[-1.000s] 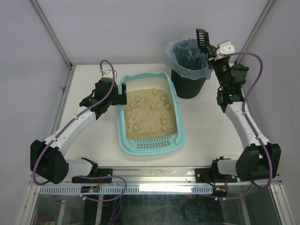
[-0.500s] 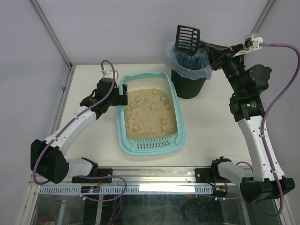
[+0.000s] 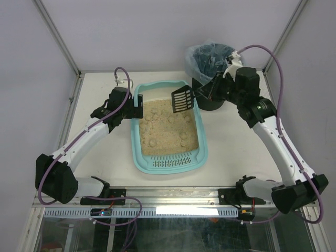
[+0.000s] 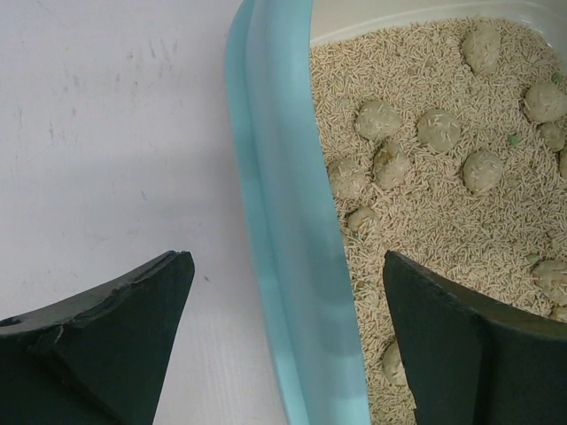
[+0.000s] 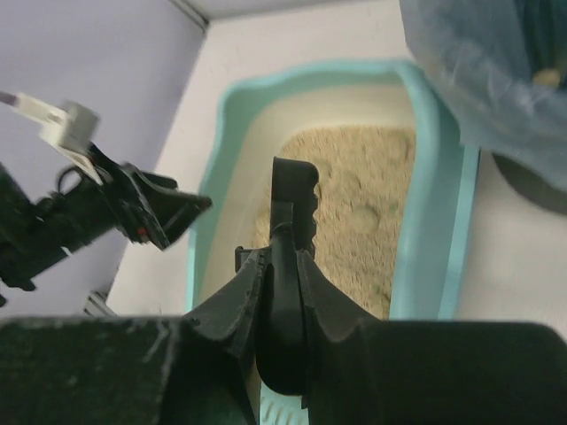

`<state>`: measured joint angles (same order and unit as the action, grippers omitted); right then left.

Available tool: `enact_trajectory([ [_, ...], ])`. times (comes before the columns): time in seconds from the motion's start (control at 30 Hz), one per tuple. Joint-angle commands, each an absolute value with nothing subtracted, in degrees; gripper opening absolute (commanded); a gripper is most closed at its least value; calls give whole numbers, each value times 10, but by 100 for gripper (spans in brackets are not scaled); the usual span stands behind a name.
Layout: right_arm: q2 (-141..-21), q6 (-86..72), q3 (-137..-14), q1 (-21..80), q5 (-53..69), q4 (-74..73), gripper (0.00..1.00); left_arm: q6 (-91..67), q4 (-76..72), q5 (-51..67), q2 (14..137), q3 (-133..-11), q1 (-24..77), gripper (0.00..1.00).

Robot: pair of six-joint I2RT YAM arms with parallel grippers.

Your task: Clean the litter box

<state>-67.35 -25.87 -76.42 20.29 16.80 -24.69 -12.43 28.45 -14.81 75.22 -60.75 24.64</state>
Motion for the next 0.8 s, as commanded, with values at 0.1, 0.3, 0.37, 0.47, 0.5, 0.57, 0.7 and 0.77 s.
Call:
enact_trajectory([
  [0.1, -760, -250, -873, 300, 6, -407, 0, -113, 274, -134, 752, -640, 243, 90],
  [0.3, -873, -209, -986, 365, -123, -497, 0, -112, 274, -134, 748, -640, 243, 89],
  [0.37, -917, -200, -1027, 377, -153, -520, 0, -113, 273, -134, 748, -640, 243, 89],
  [0.47, -967, -186, -1069, 396, -193, -544, 0, -113, 274, -134, 749, -640, 243, 89],
  [0.5, -982, -181, -1080, 402, -204, -550, 0, -113, 274, -135, 750, -640, 243, 88],
  [0.57, -1009, -170, -1100, 412, -224, -555, 0, -113, 274, -134, 751, -640, 243, 88],
  [0.7, -1050, -155, -1126, 421, -247, -558, 0, -113, 274, -135, 750, -640, 243, 88],
  [0.77, -1064, -148, -1131, 423, -257, -557, 0, -112, 274, -136, 751, -639, 243, 88],
])
